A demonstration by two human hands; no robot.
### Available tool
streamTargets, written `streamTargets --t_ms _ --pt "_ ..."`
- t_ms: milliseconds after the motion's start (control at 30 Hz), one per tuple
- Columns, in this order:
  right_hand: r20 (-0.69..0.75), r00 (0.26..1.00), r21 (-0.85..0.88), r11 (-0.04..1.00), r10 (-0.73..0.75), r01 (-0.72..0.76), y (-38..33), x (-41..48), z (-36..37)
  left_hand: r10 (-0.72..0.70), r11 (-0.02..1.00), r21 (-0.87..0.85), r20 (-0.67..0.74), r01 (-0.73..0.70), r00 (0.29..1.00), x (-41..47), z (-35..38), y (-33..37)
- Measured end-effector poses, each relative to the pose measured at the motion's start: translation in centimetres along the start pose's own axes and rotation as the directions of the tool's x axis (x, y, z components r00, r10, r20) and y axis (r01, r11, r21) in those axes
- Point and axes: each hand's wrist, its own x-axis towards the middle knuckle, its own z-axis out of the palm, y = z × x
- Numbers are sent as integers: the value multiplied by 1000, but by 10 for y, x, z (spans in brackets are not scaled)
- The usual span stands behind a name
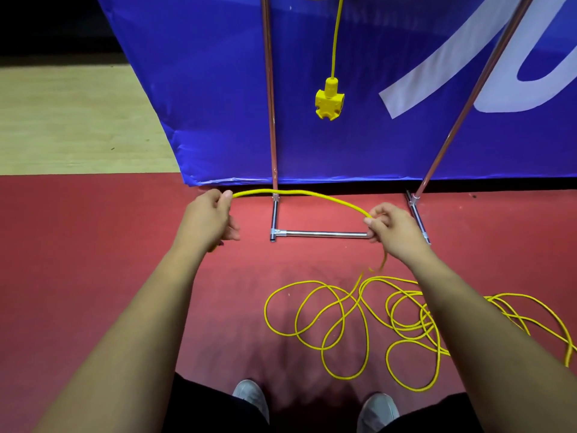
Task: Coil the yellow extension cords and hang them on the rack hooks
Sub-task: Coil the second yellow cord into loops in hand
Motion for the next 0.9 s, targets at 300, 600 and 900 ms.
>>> streamTargets --t_ms 300,600,900 --pt "423 906 -334 929 -1 157 -46 -13 -3 117 956 -293 297 -26 948 -20 11 24" --pt "551 803 422 906 -228 -32 -90 -36 8 227 973 -162 522 -165 822 -52 25 56" --pt "374 905 399 916 -204 41 -73 -27 4 235 905 -423 410 -44 881 -45 20 54"
